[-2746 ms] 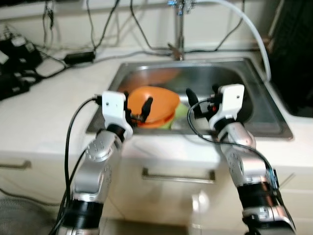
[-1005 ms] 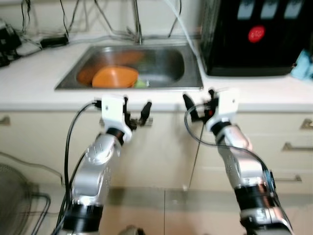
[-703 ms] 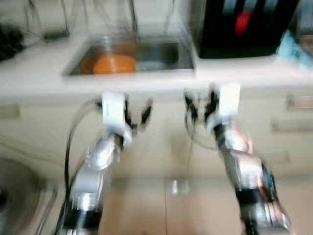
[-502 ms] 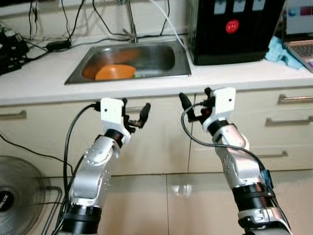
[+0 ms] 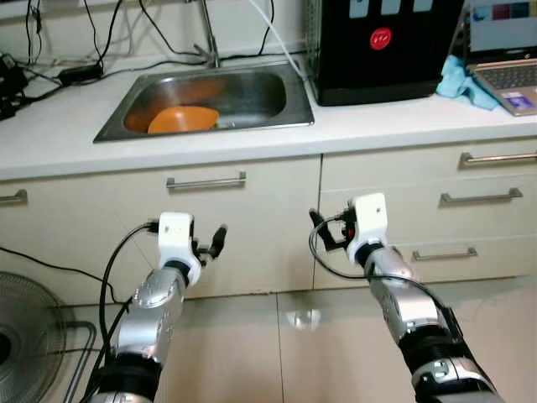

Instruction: Kitchen organization

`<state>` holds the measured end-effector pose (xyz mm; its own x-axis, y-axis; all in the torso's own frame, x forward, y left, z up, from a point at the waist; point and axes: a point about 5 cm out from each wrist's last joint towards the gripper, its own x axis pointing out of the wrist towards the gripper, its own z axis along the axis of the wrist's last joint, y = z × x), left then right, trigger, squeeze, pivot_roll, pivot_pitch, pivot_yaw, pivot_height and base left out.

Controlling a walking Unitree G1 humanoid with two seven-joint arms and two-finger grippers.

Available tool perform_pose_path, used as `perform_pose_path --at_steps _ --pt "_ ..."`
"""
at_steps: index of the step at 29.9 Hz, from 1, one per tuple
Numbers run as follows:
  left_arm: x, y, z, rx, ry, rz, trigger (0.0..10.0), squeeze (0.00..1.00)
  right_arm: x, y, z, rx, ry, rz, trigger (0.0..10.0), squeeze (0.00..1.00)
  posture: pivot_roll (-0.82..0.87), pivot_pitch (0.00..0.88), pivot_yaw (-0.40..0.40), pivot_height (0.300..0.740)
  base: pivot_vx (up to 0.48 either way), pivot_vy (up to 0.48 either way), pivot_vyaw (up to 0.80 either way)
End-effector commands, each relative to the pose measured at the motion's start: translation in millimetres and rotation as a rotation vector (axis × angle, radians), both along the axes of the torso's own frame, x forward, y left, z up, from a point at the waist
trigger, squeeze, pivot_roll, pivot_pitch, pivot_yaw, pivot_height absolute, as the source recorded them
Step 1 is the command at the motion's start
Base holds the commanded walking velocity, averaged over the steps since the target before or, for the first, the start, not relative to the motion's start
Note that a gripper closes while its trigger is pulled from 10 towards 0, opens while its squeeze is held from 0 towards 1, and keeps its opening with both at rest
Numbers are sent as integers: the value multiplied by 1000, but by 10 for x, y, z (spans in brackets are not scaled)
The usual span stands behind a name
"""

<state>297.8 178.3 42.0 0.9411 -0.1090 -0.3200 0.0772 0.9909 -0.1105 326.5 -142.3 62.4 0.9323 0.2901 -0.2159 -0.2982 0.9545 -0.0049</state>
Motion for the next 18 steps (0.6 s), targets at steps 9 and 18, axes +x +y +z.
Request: perform_pose_path --at_steps 9,18 --pt "-300 471 -526 78 243 200 10000 0 -233 -94 -538 -24 263 -79 10000 957 -46 0 122 740 0 0 0" --pt "-676 665 -843 143 422 262 10000 0 -509 -179 -858 -58 422 -122 10000 918 -46 0 124 740 0 0 0"
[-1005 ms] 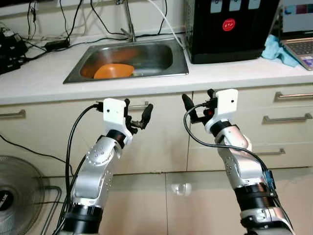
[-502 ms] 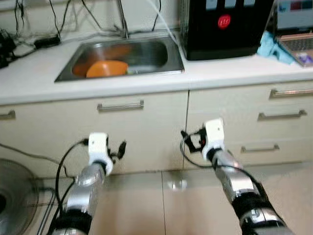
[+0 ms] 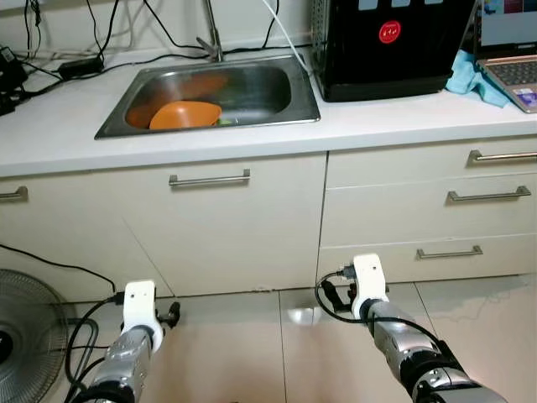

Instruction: Kitchen organization

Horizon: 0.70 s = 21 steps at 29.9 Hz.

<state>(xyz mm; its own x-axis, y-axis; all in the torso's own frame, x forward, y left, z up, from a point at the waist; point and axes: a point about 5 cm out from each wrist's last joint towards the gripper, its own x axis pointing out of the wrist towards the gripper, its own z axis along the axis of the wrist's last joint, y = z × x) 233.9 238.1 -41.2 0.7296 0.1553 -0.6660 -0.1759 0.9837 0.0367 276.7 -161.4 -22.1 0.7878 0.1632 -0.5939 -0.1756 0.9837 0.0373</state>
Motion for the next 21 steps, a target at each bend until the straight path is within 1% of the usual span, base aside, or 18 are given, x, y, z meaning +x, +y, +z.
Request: perform_pose_path --at_steps 1,2,3,5,6,8,11,14,15,16,19,21 --pt "-110 66 -67 15 49 24 10000 0 -73 -7 -71 -13 36 -9 10000 914 -46 0 124 740 0 0 0" --pt "-110 66 -67 15 49 24 10000 0 -73 -7 -71 -13 36 -9 10000 914 -46 0 124 740 0 0 0" --pt "-151 58 -101 0 68 36 10000 0 -128 -23 -120 -22 63 -16 10000 914 -50 0 127 740 0 0 0" --pt "-155 54 -107 -11 72 44 10000 0 -152 -28 -140 -25 74 -19 10000 914 -50 0 127 740 0 0 0" --pt "-149 54 -106 -11 74 44 10000 0 -191 -33 -173 -35 91 -19 10000 914 -51 0 127 740 0 0 0" --pt "-151 54 -109 -12 78 43 10000 0 -205 -32 -185 -35 97 -21 10000 914 -52 0 128 740 0 0 0" --pt "-193 9 -150 -9 97 14 10000 0 -227 -17 -205 -31 109 -21 10000 910 -54 0 129 740 0 0 0" --pt "-154 -32 -136 -19 84 -1 10000 0 -235 -2 -213 -30 116 -19 10000 906 -55 0 130 740 0 0 0" --pt "-116 -54 -117 -24 72 -10 10000 0 -242 12 -220 -31 121 -14 10000 894 -59 0 131 740 0 0 0" --pt "-96 -64 -106 -24 64 -15 10000 0 -247 17 -224 -32 124 -12 10000 875 -59 0 131 740 0 0 -456" --pt "-65 -79 -87 -20 51 -12 10000 0 -261 23 -236 -33 131 -9 10000 863 -56 0 126 740 0 0 -610" --pt "-72 -79 -91 -15 53 -15 10000 0 -270 22 -243 -35 135 -7 10000 863 -60 0 126 740 0 0 -706"
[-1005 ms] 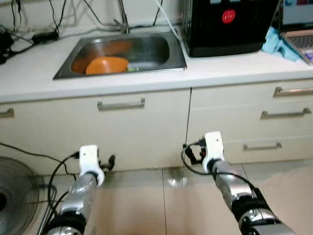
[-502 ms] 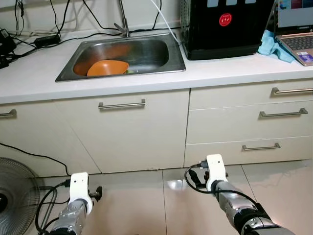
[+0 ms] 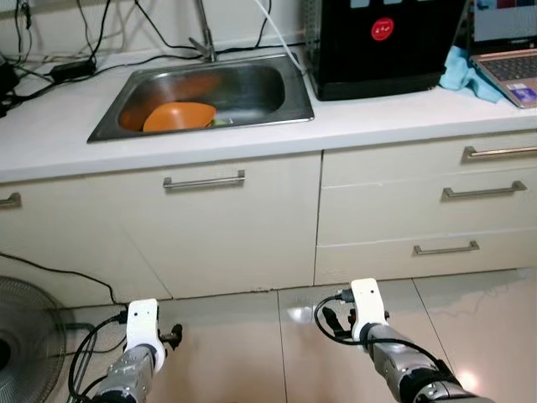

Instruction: Kitchen organization

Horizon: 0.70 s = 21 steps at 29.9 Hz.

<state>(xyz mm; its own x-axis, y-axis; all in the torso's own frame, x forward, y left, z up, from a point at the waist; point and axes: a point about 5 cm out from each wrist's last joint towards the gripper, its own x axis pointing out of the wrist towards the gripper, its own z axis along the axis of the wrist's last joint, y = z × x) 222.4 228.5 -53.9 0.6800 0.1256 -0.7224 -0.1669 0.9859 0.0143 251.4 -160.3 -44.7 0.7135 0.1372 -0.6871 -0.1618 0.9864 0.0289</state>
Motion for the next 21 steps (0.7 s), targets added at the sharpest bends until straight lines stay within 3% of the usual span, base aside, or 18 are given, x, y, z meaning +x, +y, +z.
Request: perform_pose_path --at_steps 1,15,21 --pt "39 18 33 22 -19 -9 10000 0 -21 11 -20 -7 19 5 10000 863 -60 0 126 740 0 0 -706" --pt "-148 38 -76 17 41 -16 10000 0 -126 15 -100 -38 75 34 10000 859 -59 0 124 740 0 0 -50" --pt "-82 -12 -54 25 43 -54 10000 0 -153 11 -120 -32 96 30 10000 859 -55 0 112 740 0 0 0"
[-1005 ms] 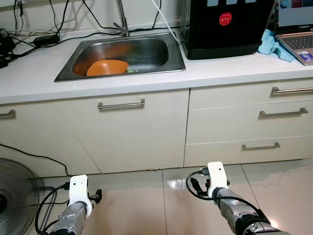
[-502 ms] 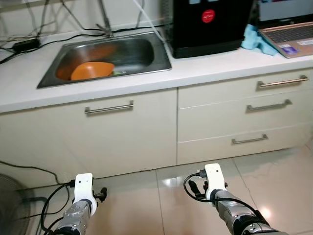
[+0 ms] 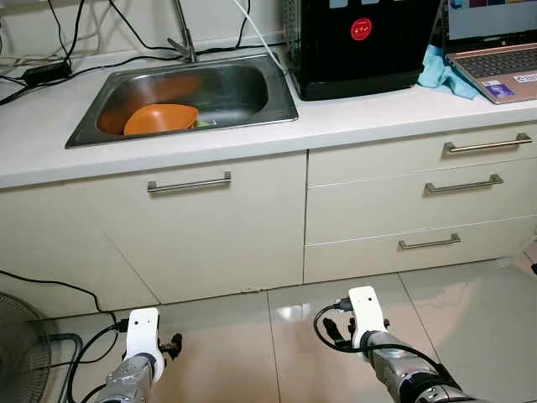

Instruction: Kitchen organization

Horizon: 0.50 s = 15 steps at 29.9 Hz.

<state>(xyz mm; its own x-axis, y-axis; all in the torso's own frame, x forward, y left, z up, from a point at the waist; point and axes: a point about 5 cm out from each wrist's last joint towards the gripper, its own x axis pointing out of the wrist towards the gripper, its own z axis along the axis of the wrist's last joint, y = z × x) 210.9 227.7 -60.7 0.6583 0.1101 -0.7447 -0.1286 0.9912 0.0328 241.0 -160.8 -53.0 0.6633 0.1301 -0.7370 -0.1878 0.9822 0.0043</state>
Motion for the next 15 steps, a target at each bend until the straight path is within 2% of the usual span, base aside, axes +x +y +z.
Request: perform_pose_path --at_steps 1,8,15 --pt "46 -18 18 13 8 -22 10000 0 -53 7 -40 5 34 -2 10000 859 -55 0 113 740 0 0 0" --pt "81 -76 28 21 -6 -53 10000 0 -73 -54 -52 -1 47 -31 10000 855 -78 0 119 740 0 0 0" --pt "24 -66 -9 25 22 -47 10000 0 -137 -64 -91 -2 68 -18 10000 824 -79 0 115 740 0 0 0"
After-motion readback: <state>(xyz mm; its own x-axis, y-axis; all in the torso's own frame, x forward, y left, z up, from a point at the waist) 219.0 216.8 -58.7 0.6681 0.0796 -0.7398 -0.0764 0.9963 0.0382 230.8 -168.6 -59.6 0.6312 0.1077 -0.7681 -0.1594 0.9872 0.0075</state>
